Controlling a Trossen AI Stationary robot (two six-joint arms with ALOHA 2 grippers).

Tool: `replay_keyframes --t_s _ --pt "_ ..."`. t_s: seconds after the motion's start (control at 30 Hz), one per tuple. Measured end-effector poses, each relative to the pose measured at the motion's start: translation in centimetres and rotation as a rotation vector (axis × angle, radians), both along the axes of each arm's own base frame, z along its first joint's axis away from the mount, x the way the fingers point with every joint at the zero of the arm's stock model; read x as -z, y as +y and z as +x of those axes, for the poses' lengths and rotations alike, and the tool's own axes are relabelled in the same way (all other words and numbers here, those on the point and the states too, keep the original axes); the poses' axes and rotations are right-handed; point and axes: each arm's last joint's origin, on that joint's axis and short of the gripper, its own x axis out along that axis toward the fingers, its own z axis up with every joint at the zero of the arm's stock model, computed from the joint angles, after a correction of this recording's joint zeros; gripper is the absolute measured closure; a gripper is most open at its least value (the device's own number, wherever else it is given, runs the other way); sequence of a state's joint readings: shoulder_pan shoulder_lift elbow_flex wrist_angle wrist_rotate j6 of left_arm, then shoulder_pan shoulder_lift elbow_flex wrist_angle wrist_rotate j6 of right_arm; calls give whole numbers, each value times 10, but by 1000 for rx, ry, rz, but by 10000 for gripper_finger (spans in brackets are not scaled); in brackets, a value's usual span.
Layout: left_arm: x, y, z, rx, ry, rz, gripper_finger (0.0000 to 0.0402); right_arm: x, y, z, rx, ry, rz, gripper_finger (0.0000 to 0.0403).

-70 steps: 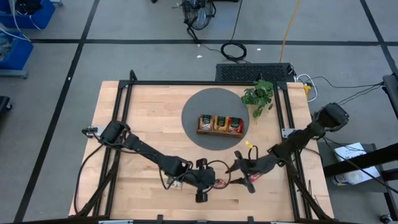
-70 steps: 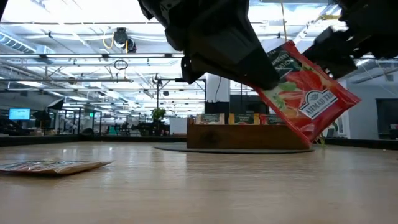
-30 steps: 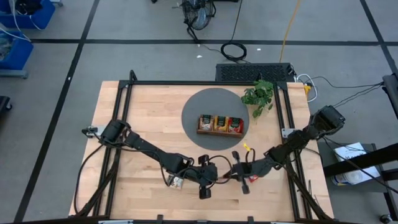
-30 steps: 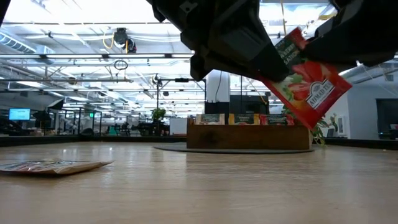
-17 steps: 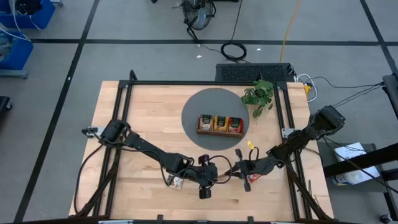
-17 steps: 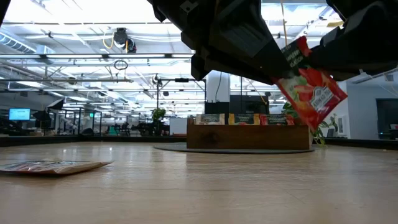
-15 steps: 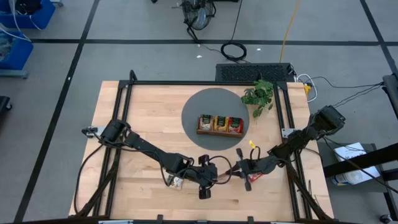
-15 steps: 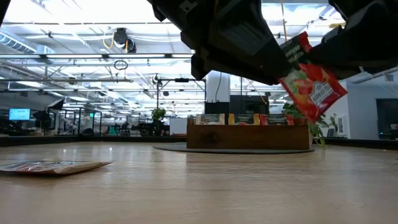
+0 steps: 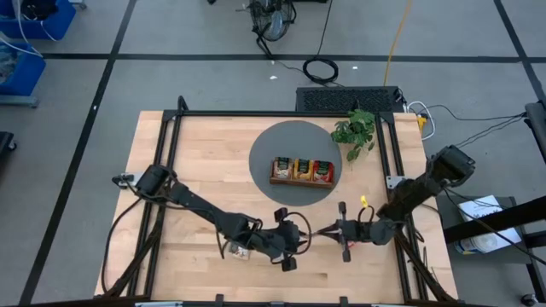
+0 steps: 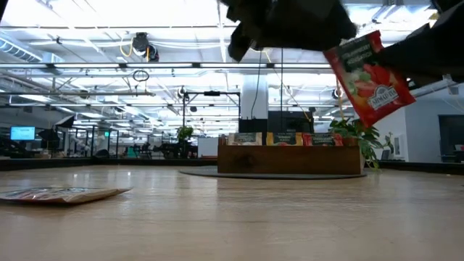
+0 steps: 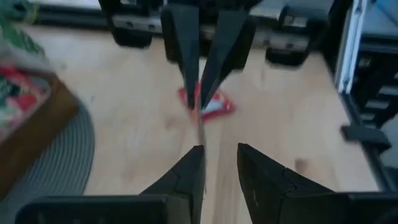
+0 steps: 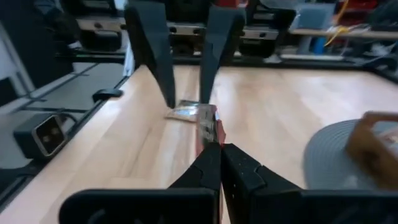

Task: Pick & Place Tea
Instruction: Put the red tea bag into the right section of the wooden organizer

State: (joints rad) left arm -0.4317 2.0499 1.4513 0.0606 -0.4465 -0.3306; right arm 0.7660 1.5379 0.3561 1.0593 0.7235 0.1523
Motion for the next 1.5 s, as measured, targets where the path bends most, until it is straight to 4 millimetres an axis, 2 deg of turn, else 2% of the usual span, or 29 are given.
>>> replay_keyframes --t_s 0.37,0.63,0.73,0.83,0.87,1.2,1.33,1.5 --pt "-3 15 9 27 -28 -34 304 -6 6 -4 -3 -54 -42 403" --pt "-3 16 9 36 -20 -36 305 -7 6 -4 -4 -66 -51 403" --pt "-1 16 9 36 -3 -31 328 -7 6 -4 -7 -66 -51 403" --pt "0 16 8 37 11 -25 384 -7 6 -4 -9 -66 -58 403" --pt "0 16 8 36 12 -27 391 -7 6 -4 -10 -66 -59 403" --pt "6 17 5 33 70 -17 399 -2 6 -4 -86 -14 -83 402" --pt "11 18 1 13 134 -25 399 1 5 -3 -76 9 -53 378" --pt "15 17 -2 -1 173 -35 400 -4 5 2 -62 -1 -40 319"
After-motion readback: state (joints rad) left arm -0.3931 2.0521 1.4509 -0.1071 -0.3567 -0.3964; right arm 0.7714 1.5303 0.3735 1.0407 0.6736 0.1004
